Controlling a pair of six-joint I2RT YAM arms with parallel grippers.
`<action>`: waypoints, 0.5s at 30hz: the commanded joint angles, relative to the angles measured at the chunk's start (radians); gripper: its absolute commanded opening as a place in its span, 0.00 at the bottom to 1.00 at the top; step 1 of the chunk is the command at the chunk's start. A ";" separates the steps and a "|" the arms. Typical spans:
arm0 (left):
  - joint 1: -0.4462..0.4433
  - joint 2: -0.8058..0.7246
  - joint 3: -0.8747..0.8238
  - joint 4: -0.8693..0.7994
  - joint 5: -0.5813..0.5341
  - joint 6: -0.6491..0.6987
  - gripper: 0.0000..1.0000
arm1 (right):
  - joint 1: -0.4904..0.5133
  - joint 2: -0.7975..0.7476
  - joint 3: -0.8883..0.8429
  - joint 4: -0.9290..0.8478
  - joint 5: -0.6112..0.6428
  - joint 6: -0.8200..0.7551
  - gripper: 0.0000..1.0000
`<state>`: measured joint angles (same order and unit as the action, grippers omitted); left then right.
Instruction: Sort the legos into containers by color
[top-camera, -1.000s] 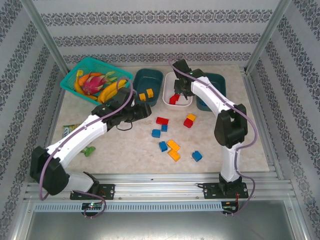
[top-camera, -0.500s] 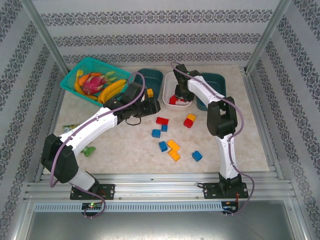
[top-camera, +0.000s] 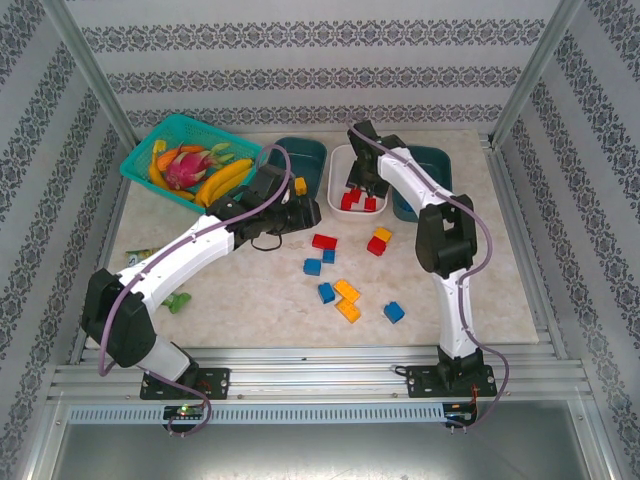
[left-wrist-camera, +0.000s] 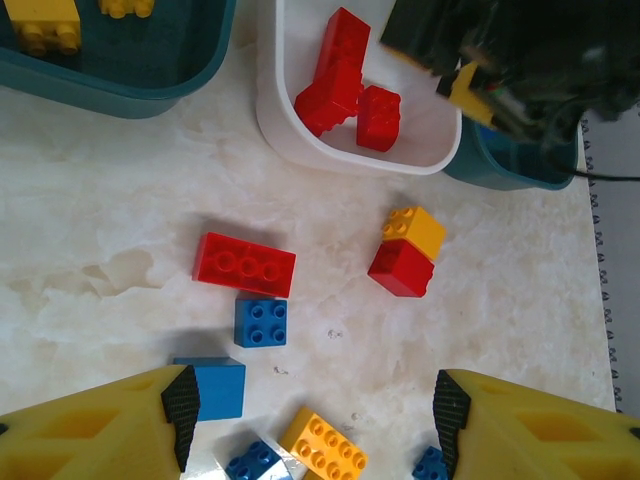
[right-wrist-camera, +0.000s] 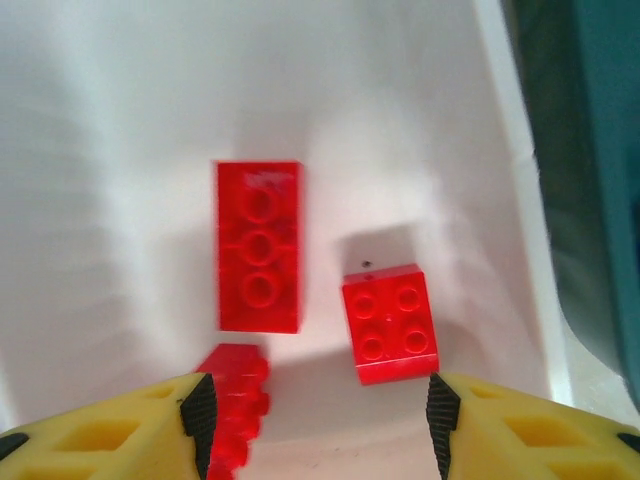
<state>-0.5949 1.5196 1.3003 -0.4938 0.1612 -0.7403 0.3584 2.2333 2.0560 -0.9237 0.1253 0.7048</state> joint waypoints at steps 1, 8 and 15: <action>-0.010 -0.030 0.052 -0.074 -0.031 0.031 0.66 | 0.038 -0.154 0.093 0.032 0.038 -0.043 0.60; -0.009 -0.053 0.100 -0.133 -0.038 0.003 0.67 | 0.116 -0.537 -0.255 0.325 0.015 -0.239 0.68; -0.009 -0.095 0.064 -0.156 -0.047 -0.094 0.67 | 0.200 -0.990 -0.826 0.555 -0.100 -0.317 0.69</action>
<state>-0.5949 1.4578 1.3731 -0.6060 0.1299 -0.7765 0.5381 1.3148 1.3956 -0.4625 0.0917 0.4515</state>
